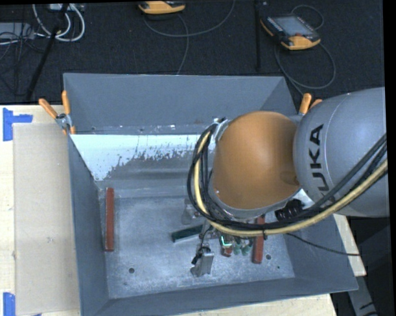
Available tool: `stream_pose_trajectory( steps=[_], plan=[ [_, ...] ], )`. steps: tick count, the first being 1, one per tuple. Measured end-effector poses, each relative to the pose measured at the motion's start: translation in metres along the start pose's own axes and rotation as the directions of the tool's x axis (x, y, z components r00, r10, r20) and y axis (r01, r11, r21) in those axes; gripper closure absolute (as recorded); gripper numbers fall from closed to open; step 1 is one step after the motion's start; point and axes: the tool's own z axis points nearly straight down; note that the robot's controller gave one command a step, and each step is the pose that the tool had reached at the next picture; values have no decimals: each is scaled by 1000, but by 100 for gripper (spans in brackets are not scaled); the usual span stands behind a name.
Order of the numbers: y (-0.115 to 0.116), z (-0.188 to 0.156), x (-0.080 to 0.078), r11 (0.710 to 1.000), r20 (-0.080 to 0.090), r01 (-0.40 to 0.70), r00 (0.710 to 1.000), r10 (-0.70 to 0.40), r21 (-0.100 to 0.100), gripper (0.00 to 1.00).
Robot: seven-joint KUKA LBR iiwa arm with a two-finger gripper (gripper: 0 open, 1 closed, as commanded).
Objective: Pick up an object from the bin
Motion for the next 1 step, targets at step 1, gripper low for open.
stream_pose_trajectory(
  steps=[1],
  plan=[
    [-41, 106, -89, 978, 7, -209, 978, 209, -1, 0]
  ],
)
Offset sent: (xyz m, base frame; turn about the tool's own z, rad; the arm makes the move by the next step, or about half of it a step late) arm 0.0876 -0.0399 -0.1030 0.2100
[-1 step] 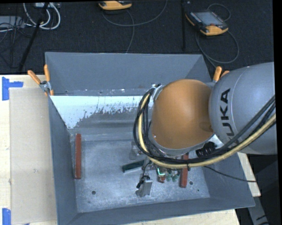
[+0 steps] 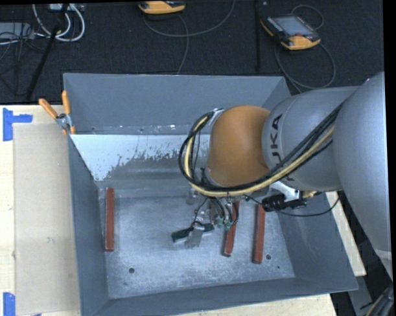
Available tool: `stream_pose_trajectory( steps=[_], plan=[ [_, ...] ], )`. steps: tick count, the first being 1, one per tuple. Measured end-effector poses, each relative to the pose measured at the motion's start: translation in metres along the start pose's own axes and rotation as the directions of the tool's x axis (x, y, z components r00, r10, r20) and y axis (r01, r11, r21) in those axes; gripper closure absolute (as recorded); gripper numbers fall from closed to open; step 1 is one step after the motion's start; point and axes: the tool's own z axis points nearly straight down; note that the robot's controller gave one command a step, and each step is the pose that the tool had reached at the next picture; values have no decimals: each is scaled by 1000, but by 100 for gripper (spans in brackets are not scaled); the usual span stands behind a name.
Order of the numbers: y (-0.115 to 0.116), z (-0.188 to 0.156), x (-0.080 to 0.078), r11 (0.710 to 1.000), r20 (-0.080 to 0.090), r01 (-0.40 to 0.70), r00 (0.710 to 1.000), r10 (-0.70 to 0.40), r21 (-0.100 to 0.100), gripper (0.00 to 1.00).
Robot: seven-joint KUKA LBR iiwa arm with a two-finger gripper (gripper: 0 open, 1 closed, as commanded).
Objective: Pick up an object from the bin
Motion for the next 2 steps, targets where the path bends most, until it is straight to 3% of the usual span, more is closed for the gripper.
stream_pose_trajectory(
  steps=[1, 2],
  plan=[
    [1, 54, -3, 999, -5, 47, 999, -47, 0, 0],
    [0, 50, -4, 999, 0, 43, 999, -43, -2, 100]
  ],
)
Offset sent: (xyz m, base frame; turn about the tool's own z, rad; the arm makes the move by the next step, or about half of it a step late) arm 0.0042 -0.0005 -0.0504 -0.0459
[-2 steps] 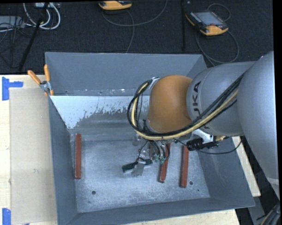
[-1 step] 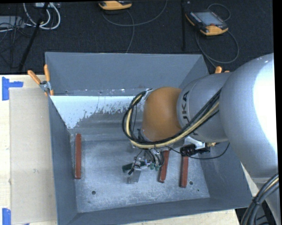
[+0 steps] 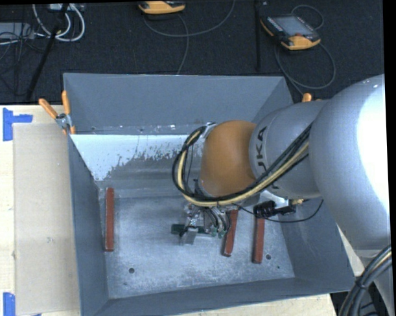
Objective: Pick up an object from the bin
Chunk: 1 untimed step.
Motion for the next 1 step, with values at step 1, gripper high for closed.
stream_pose_trajectory(
  steps=[1],
  plan=[
    [-21, -138, 8, 1000, 9, 16, 1000, -16, -2, 100]
  ],
)
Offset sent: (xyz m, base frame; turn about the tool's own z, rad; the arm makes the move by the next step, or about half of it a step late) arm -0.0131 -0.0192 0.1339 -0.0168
